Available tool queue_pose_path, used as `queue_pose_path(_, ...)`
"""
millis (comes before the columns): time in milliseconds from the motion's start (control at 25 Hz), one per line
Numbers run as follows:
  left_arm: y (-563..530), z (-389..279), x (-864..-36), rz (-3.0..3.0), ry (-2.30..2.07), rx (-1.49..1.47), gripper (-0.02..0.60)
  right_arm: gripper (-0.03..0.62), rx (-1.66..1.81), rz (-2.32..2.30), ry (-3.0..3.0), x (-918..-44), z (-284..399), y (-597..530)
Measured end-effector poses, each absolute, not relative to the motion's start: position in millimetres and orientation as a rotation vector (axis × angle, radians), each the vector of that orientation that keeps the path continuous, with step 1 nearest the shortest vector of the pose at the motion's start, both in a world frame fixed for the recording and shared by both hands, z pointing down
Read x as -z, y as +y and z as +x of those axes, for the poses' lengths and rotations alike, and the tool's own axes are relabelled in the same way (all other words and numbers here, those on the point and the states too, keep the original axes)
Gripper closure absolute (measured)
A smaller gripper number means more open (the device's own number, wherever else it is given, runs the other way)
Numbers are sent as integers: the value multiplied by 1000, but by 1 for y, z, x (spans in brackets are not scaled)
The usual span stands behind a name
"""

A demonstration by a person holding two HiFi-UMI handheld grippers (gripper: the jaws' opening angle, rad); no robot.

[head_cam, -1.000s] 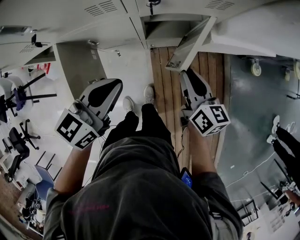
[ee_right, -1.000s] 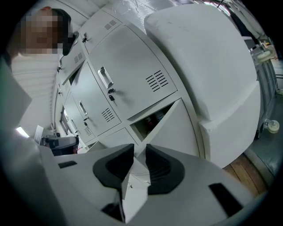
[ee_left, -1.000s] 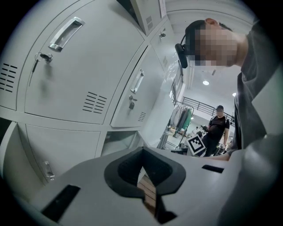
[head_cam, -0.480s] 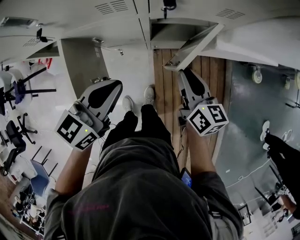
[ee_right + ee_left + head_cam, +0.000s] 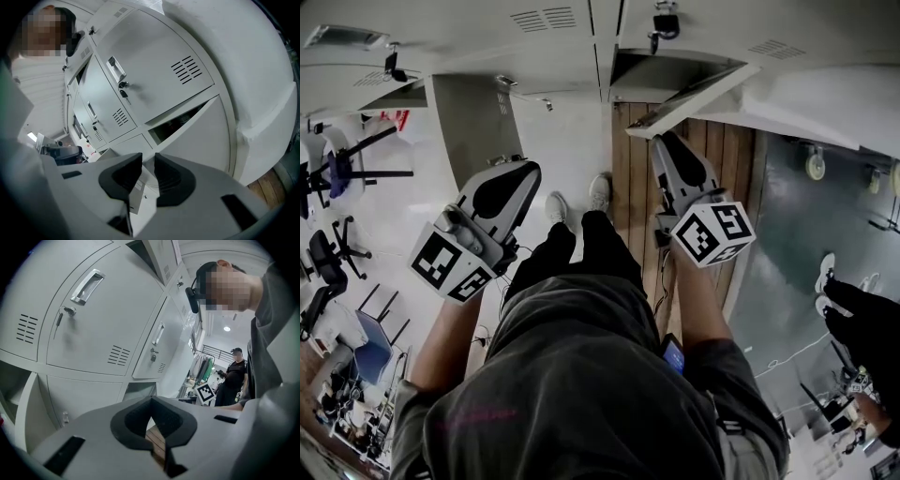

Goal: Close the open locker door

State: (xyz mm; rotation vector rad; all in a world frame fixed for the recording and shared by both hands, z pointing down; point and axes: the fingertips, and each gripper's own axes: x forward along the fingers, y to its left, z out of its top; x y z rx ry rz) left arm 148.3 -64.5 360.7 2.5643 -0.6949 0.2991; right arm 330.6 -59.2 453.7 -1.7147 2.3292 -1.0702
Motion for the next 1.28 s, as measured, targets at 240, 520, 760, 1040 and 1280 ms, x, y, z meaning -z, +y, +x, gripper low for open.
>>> queue_pose_path(240, -73, 142, -361, 2554, -728, -291, 568, 502, 1075, -1674, 2365, -454, 321, -76)
queue_pose_path(520, -84, 132, -361, 2538, -769, -279, 568, 516, 1108, -1649, 2380, -462, 316, -95)
queue_pose_path(760, -90, 124, -361, 2531, -793, -271, 568, 522, 1108, -1638, 2399, -464, 309, -108)
queue_pose_path(1040, -95, 114, -359, 2522, -823, -256, 568, 526, 1105, -1627, 2423, -466, 302, -124)
queue_pose_path(1280, -98, 106, -359, 2510, -856, -250, 568, 527, 1097, -1616, 2445, -467, 298, -136)
